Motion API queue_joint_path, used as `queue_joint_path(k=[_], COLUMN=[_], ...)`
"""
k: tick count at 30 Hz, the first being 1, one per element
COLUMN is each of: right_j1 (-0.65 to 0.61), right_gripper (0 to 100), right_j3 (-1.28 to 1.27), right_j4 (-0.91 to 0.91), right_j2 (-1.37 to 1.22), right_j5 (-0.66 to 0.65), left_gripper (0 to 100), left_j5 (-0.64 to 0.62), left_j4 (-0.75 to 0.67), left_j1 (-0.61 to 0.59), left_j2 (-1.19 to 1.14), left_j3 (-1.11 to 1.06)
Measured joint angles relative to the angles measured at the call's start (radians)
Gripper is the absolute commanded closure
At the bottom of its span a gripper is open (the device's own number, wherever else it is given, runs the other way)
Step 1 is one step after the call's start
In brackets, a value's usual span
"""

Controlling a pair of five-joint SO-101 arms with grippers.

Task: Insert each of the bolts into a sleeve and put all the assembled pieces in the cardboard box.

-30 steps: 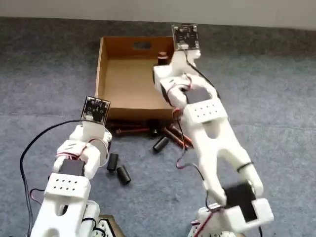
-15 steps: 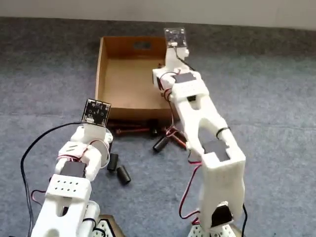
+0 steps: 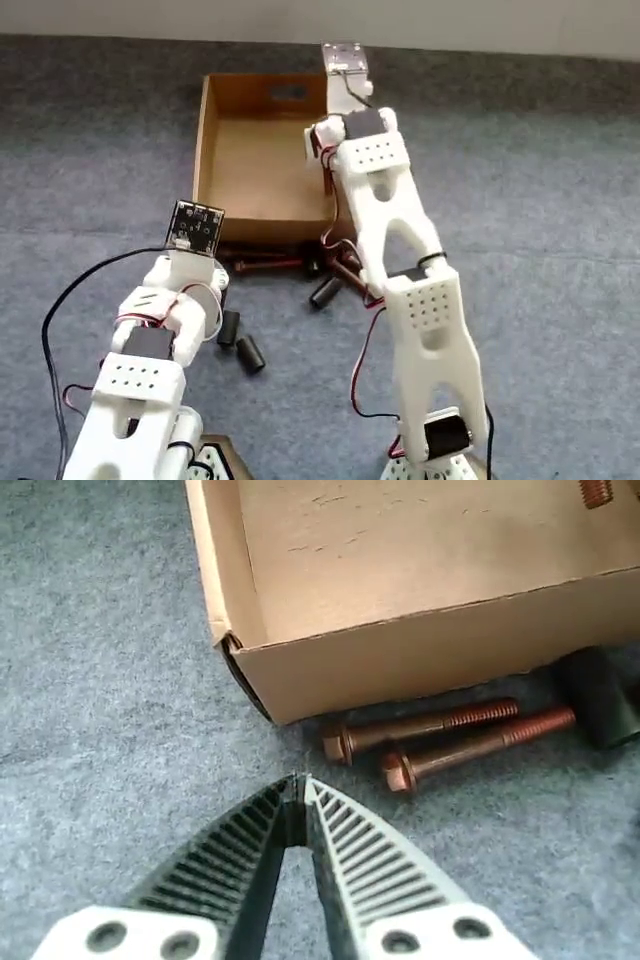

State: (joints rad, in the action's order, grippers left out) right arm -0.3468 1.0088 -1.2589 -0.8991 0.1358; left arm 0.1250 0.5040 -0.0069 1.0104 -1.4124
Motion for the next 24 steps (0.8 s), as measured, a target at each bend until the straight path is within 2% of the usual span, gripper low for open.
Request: queue_joint_path(k=[10, 24], right_j1=[0.0, -0.002], right_gripper=[99.3, 98.6], right_j3=[0.21, 0.226], right_j4=[-0.129, -0.146], right_j2=[-0.163, -0.23], right_j5=[0.0, 0.0], left_gripper=[98, 98], left_j5=[0.0, 0.0], left_j4=[0.0, 0.0], left_j1=[0.0, 0.0], left_j2=[0.0, 0.0], left_j3=[0.0, 0.0])
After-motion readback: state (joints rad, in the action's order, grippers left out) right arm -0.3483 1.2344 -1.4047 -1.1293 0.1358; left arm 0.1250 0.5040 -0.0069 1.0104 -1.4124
